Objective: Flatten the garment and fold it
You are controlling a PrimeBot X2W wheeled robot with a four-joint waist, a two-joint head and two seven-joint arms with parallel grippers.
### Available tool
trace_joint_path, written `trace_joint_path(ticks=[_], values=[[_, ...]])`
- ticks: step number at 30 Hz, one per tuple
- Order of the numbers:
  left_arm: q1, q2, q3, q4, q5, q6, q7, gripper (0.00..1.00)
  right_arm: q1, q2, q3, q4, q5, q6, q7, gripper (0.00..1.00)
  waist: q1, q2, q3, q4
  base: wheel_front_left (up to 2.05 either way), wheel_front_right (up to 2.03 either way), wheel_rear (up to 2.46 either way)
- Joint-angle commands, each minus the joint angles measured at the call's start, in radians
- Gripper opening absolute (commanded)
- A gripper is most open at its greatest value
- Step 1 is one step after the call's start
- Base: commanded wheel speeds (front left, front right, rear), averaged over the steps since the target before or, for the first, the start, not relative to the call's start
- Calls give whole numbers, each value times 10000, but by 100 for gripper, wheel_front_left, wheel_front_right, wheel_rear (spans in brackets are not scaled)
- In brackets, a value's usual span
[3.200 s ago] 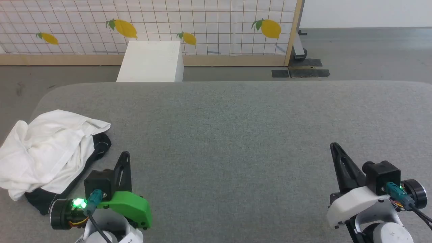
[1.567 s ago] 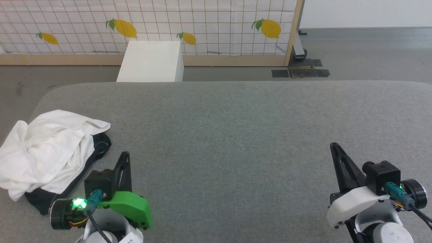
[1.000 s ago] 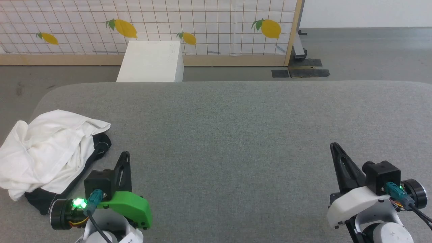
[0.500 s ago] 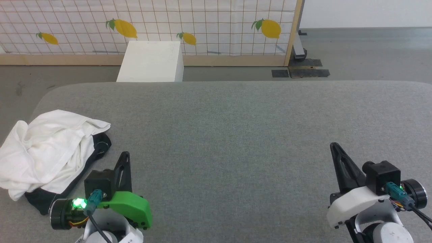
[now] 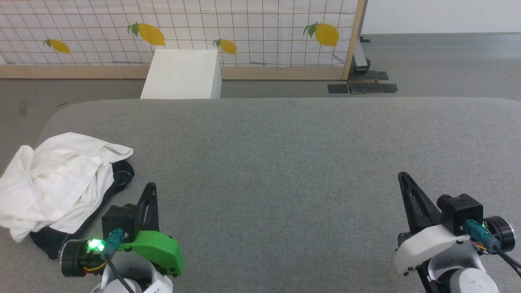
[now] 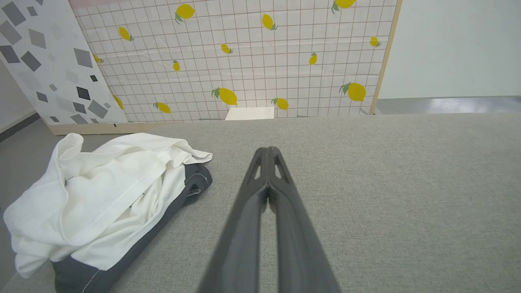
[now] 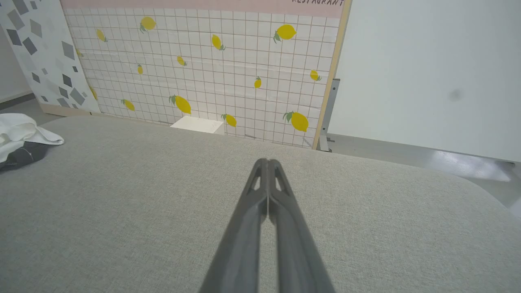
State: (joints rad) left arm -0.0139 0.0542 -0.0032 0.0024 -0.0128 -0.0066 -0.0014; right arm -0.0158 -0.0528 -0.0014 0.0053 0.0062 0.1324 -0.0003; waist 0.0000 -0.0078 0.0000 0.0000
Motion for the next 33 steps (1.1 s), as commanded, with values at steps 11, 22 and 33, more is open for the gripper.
trace_joint_path(ticks=[11, 22, 33], values=[[139, -40, 32, -24, 128, 66, 14, 0, 158, 26, 14, -53, -62, -17, 3, 0, 0, 77, 0, 0, 0, 0, 0], [139, -40, 32, -24, 128, 66, 14, 0, 158, 26, 14, -53, -62, -17, 3, 0, 0, 77, 0, 0, 0, 0, 0], [139, -40, 32, -24, 128, 66, 14, 0, 158, 26, 14, -53, -62, -17, 3, 0, 0, 77, 0, 0, 0, 0, 0]])
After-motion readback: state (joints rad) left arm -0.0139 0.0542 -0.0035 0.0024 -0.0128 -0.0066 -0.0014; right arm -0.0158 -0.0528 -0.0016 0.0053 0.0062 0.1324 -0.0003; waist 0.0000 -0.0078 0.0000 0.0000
